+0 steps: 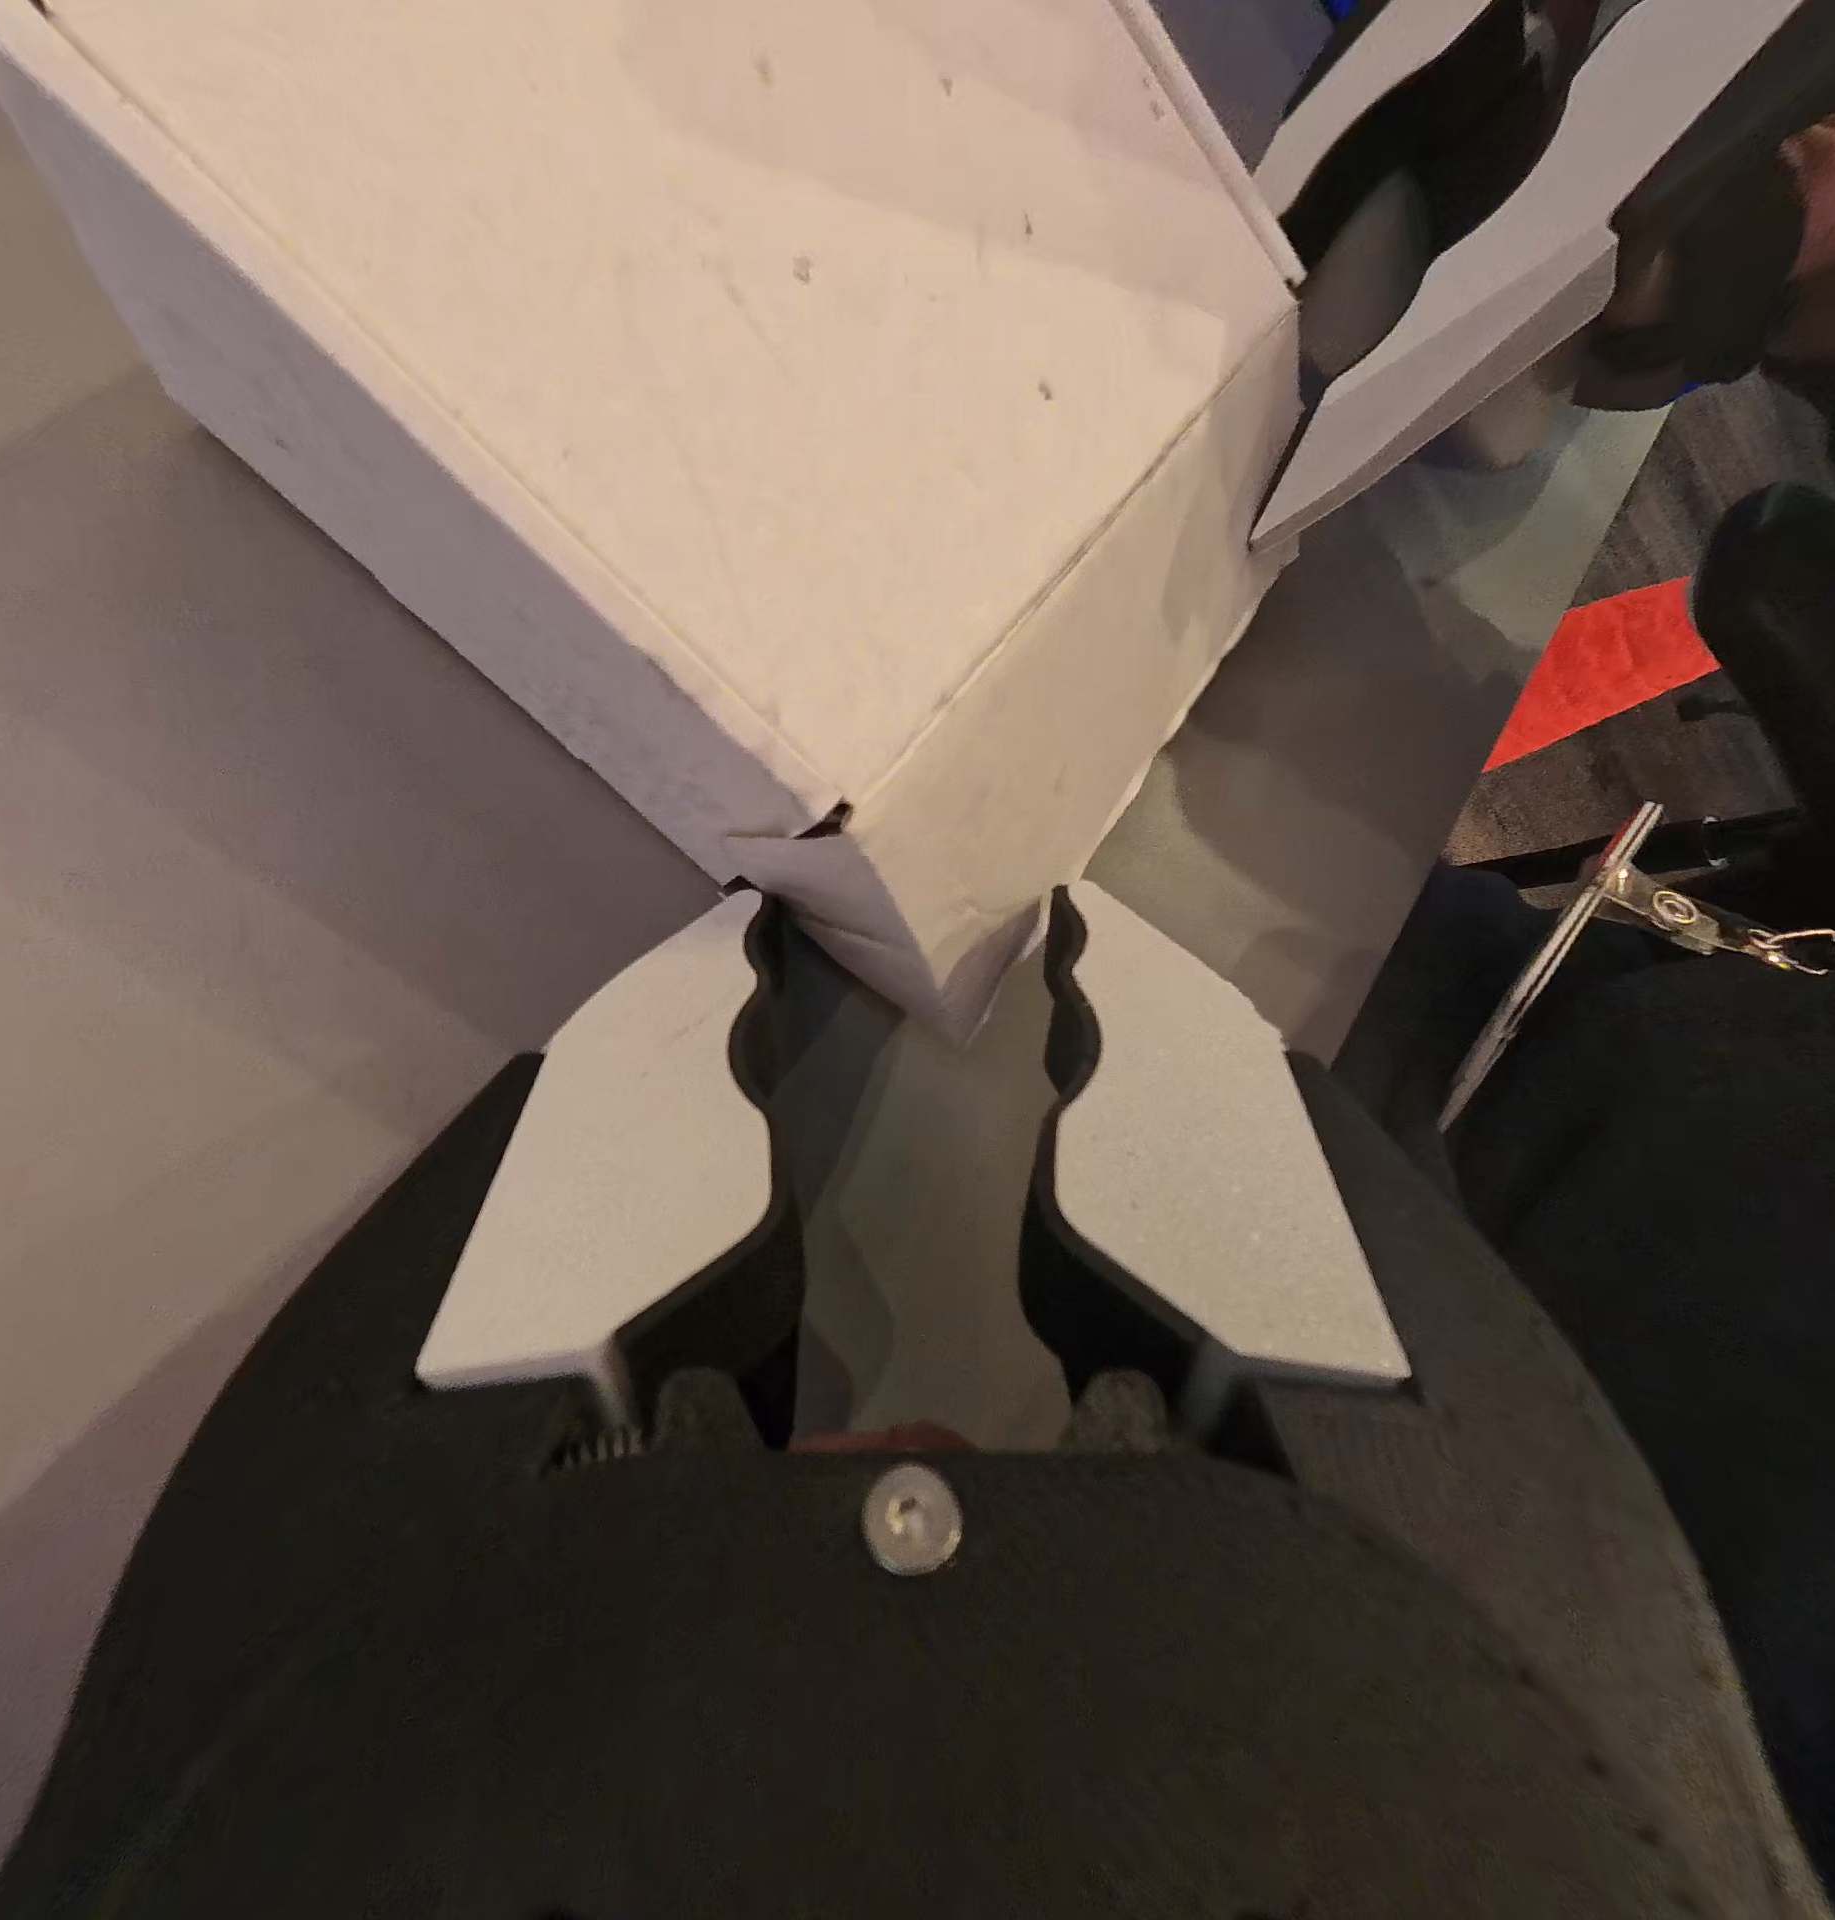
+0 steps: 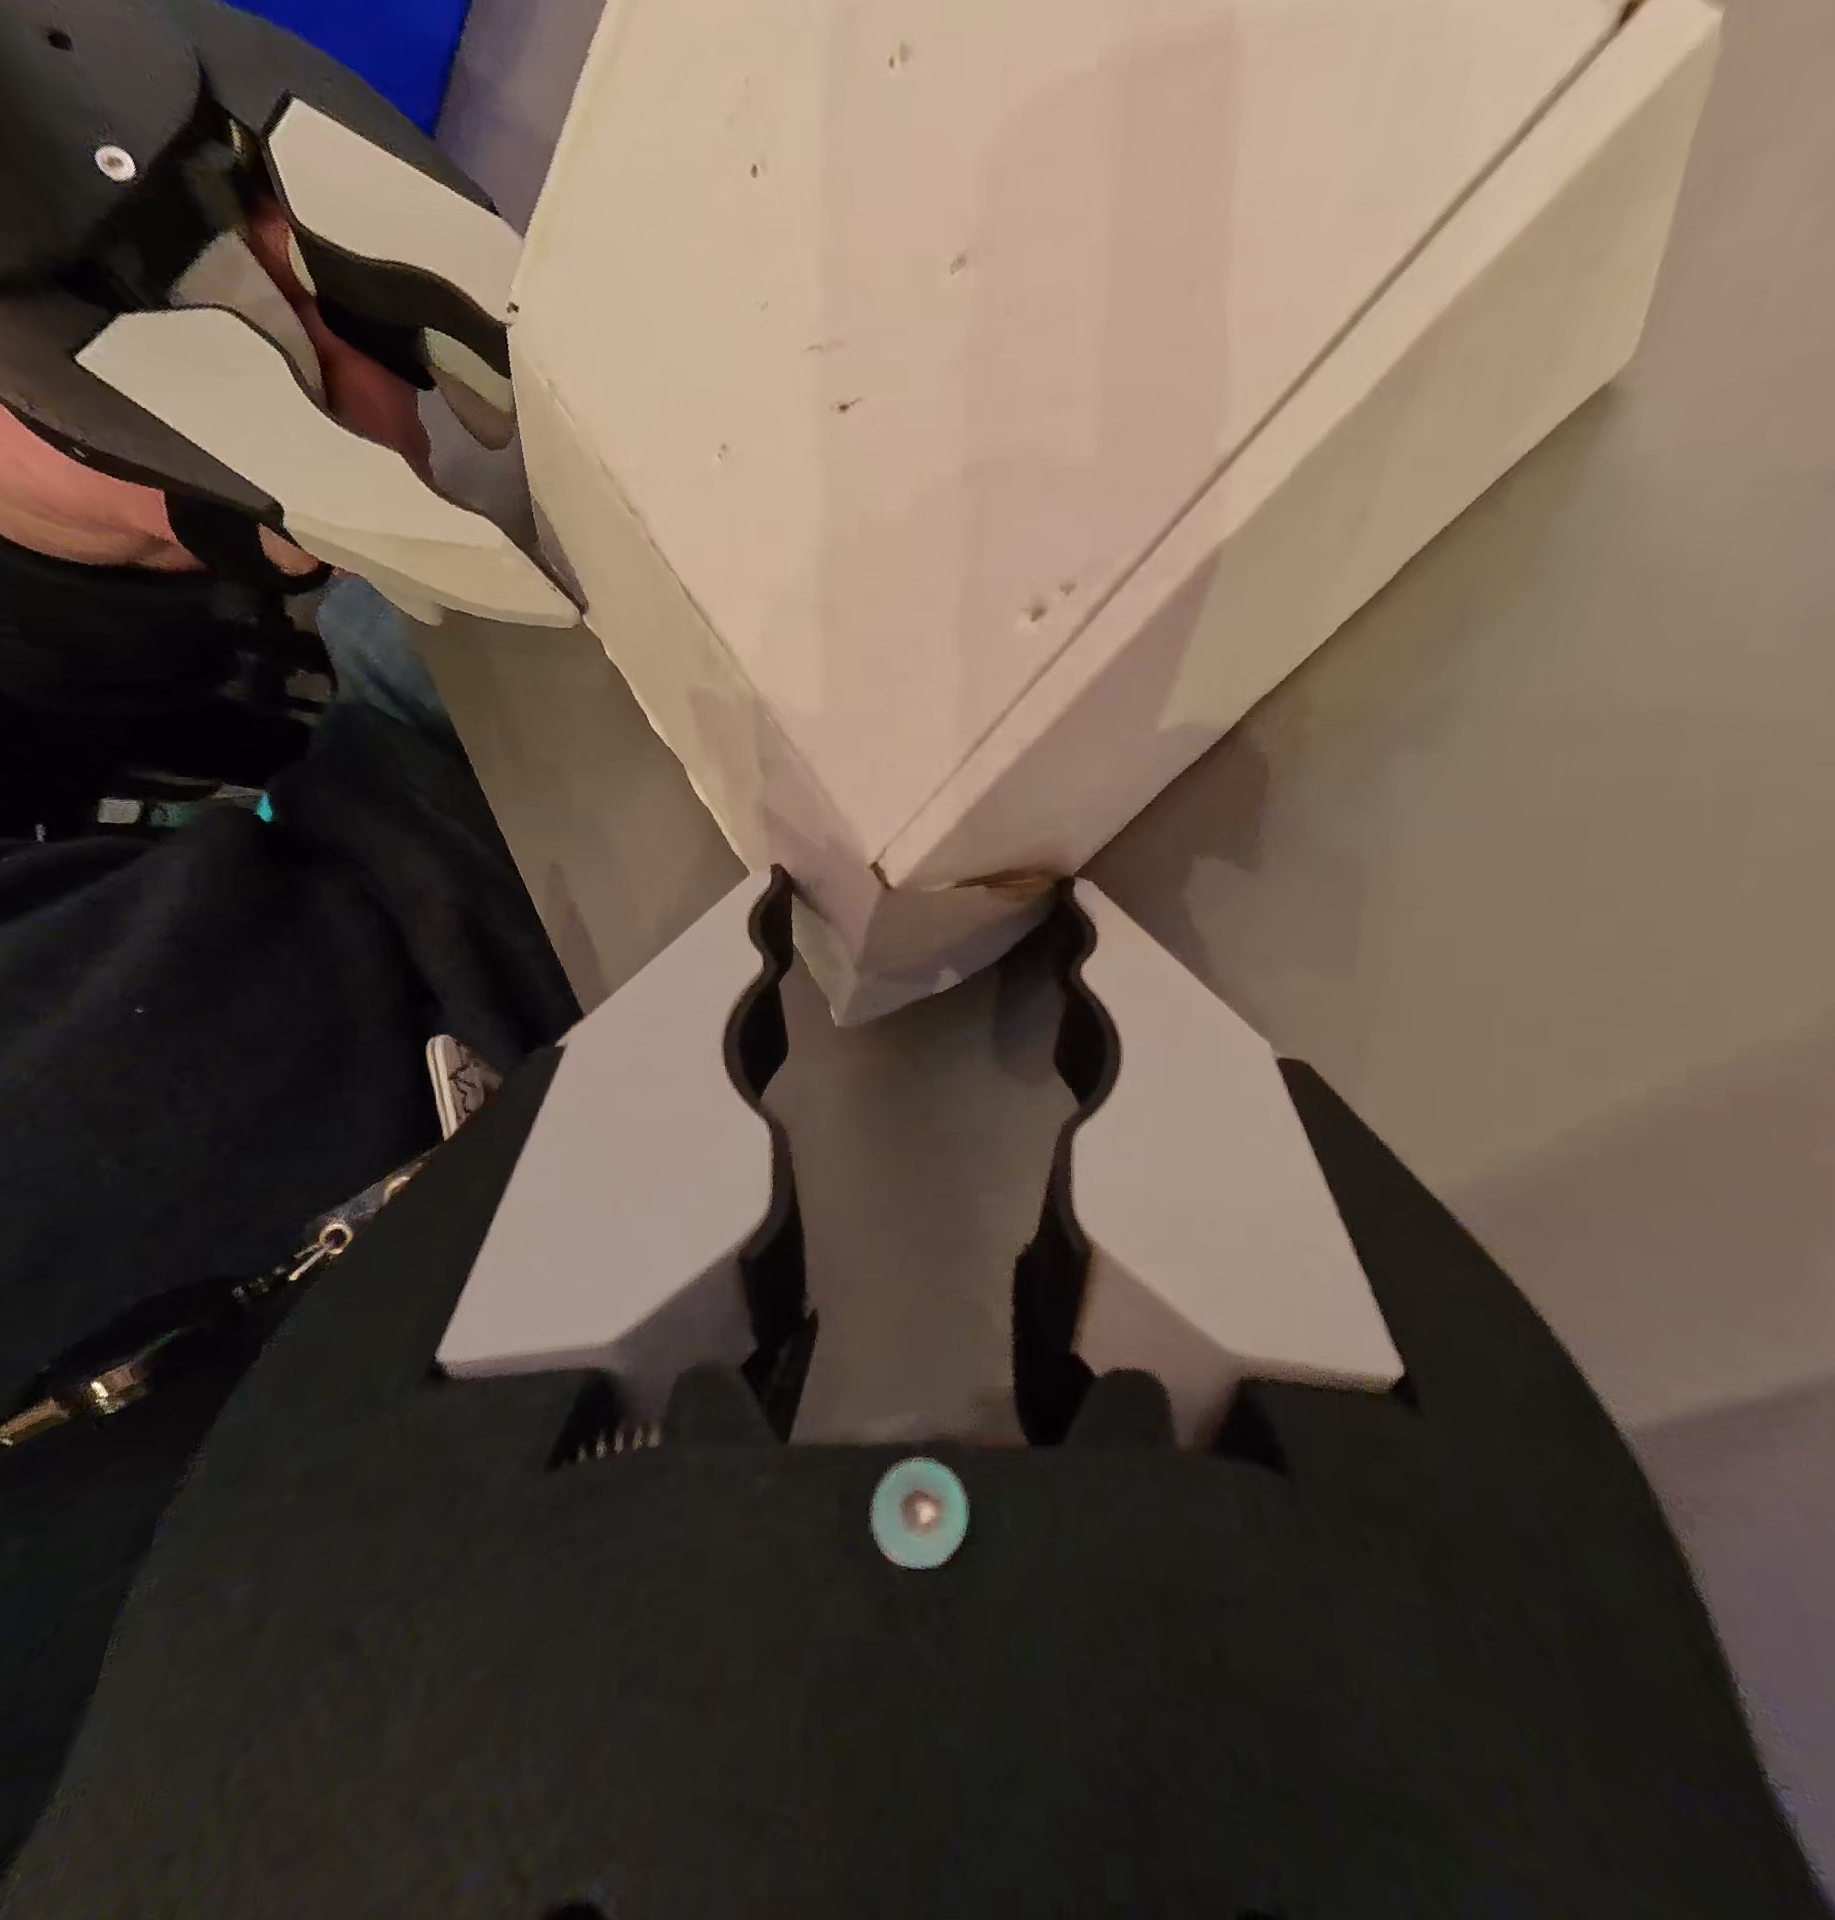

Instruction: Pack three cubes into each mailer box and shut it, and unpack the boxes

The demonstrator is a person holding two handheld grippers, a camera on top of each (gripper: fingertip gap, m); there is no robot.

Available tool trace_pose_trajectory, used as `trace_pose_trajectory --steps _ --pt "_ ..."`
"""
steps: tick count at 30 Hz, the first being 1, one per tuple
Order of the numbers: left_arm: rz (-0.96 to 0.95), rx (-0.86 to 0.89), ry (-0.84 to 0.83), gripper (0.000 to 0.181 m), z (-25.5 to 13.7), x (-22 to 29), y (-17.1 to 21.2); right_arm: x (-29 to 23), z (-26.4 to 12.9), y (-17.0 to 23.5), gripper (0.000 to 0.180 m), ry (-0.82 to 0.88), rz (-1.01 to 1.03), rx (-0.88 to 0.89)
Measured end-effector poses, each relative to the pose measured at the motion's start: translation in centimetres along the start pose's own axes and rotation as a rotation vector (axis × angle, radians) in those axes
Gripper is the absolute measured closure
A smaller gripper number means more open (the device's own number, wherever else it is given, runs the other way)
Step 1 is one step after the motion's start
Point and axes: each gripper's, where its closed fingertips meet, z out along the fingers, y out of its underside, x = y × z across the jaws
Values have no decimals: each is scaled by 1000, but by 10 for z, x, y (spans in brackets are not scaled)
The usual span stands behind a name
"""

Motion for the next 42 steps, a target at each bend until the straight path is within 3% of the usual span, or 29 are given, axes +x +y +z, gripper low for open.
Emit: trace_pose_trajectory --steps 4,11,17,24,29,42 --pt "2 -7 -15 131 1 1 -1 -1 0 1 133 3 45 -7" --pt "-31 13 -26 137 3 -2 1 4 -1 4 127 212 -64 47" --pt "-30 22 -18 137 5 1 -3 5 -3 7 123 253 -85 48" --pt "-36 29 -6 136 6 4 -4 9 -9 11 102 307 -84 67" --pt "-34 25 -2 137 6 5 -3 2 -5 9 124 262 -119 89" --pt "-69 11 -1 135 8 6 -6 -5 -4 13 138 75 89 54"
